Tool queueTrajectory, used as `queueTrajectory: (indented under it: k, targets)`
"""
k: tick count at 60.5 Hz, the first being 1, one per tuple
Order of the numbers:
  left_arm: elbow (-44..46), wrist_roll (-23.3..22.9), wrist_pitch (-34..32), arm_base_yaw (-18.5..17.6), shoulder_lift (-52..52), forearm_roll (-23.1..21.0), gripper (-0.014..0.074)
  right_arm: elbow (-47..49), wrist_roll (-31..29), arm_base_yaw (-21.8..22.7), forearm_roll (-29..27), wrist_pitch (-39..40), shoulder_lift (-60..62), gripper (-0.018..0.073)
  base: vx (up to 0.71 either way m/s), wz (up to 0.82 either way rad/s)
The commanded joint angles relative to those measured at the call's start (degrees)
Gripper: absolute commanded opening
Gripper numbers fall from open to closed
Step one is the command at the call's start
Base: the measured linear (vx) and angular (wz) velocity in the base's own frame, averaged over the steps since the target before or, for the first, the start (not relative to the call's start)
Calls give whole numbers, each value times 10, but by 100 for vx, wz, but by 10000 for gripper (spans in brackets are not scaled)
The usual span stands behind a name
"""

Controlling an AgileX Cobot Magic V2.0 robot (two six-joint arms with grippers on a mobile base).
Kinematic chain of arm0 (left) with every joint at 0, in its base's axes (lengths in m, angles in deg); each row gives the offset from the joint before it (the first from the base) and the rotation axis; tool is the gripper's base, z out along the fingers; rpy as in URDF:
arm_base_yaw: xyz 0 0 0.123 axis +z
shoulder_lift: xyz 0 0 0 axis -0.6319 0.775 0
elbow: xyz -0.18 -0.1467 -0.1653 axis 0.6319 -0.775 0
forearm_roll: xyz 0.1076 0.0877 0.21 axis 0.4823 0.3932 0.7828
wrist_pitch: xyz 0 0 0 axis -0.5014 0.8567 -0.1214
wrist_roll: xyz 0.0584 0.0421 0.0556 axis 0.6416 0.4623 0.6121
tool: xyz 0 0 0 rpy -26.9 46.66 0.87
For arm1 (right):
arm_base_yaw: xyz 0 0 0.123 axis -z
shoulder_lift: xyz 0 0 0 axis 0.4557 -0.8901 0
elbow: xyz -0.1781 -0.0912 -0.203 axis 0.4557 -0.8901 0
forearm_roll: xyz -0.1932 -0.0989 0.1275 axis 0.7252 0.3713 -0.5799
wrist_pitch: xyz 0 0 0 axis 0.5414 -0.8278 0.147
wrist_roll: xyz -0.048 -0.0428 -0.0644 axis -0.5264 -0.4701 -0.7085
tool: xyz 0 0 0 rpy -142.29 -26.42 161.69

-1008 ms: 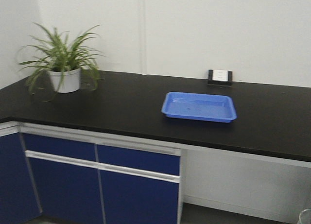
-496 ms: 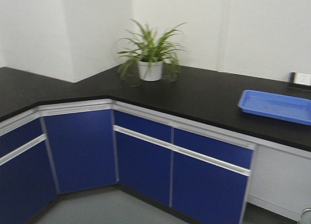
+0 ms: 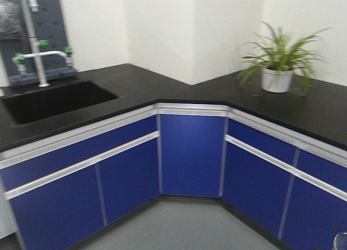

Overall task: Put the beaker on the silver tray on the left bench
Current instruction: 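Drive the base to the bench with the silver tray, holding the beaker, then approach the silver tray, carrying the beaker in the right gripper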

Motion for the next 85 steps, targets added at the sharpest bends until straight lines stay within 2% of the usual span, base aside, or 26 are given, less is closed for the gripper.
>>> queueTrajectory:
  k: [1, 41, 85]
  targets:
    - [-11, -1, -47, -2, -4, 1, 1, 19, -3, 4, 9, 33, -3, -11, -8, 61]
    - [-11, -1, -47, -2, -4, 1, 1, 19, -3, 4, 9, 33, -3, -11, 4, 48]
    - [-11, -1, -47, -2, -4, 1, 1, 19, -3, 4, 9, 33, -3, -11, 17, 57]
